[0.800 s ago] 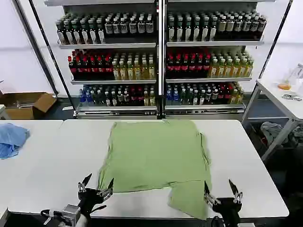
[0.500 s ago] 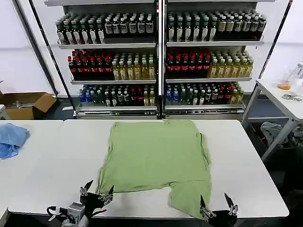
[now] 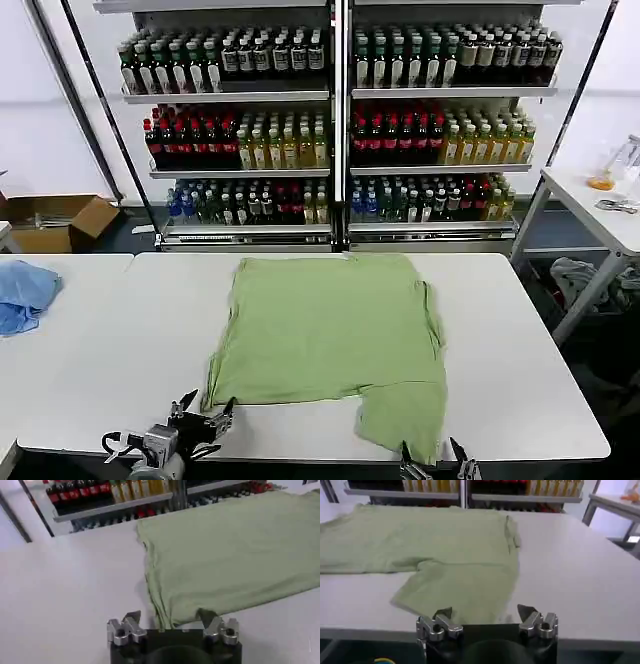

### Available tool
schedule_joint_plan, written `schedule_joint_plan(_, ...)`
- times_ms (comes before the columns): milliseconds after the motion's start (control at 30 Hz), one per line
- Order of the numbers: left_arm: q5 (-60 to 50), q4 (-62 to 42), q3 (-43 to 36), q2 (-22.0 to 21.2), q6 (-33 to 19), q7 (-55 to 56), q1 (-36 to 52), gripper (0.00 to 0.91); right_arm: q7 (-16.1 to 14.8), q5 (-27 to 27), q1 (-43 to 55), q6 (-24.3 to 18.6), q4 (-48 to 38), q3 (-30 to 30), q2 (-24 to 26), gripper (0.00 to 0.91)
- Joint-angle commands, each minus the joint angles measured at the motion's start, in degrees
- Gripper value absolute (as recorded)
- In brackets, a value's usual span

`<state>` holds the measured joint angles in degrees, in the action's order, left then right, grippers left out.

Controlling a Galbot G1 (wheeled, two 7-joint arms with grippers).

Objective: Fold and organize the clothes.

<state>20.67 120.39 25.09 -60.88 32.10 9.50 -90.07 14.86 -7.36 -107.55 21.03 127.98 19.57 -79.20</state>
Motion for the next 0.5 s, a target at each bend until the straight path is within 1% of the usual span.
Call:
schedule_joint_plan(33,4.01,-1.08,0.05,0.15,0.93,-0.56,0.51,0.040,0.08,-2.07,0.31,0.00,-1.77,-1.31,-0.85,0.000)
schedule_joint_plan(267,5.02,-0.84,0.33,0.16,0.90,-1.33,0.67,0.050,-0.29,-2.04,0.21,-1.02,-1.60,-1.05,-0.91,0.000)
schedule_joint_plan(500,7.15,1.84,1.68,0.21,-1.07,-2.02,-0.29,0.040,-1.02,-0.68,-1.24,-4.00,0.37,0.03,-0.35,0.000)
